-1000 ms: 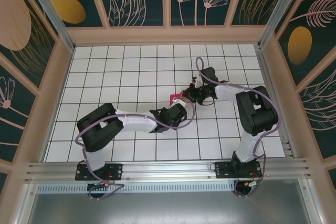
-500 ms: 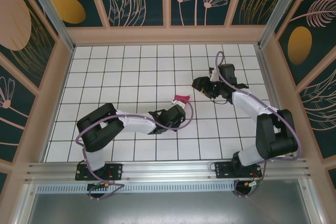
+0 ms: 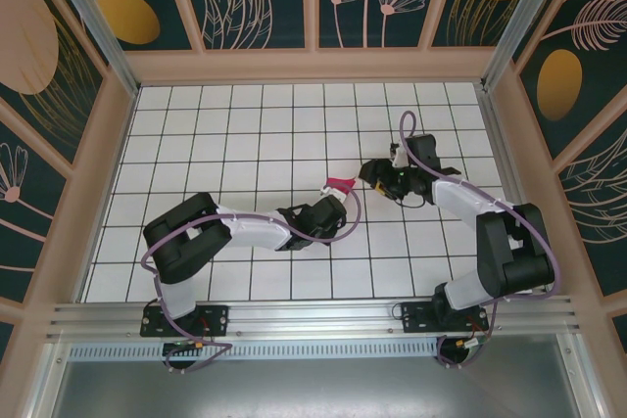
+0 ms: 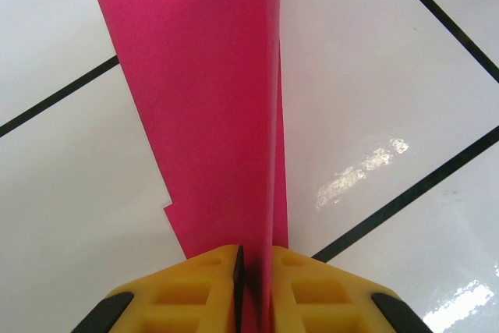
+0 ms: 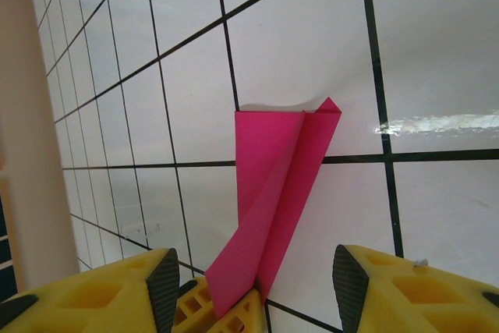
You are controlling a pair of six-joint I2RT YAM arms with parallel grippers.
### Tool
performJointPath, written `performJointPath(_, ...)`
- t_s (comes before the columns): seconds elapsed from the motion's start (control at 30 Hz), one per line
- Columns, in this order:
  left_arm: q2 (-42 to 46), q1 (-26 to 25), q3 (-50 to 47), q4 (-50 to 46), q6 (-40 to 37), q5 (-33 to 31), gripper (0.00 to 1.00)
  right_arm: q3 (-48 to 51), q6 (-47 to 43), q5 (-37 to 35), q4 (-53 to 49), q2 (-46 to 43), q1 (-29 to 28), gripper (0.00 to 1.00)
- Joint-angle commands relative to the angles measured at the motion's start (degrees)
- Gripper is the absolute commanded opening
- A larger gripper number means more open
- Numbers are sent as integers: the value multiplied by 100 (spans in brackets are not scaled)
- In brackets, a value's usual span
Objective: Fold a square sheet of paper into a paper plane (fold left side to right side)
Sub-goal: Fold the wing at the center of the table.
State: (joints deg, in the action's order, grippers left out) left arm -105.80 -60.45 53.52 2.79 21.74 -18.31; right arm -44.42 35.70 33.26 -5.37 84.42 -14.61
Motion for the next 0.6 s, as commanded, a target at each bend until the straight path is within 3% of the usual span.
performJointPath(0.0, 35, -19, 15, -50, 77, -59, 17, -82, 342, 231, 78, 115, -11, 58)
performJointPath(0.57, -2, -20, 67, -85, 46, -92, 18, -1004, 677, 533, -154, 1296, -187, 59)
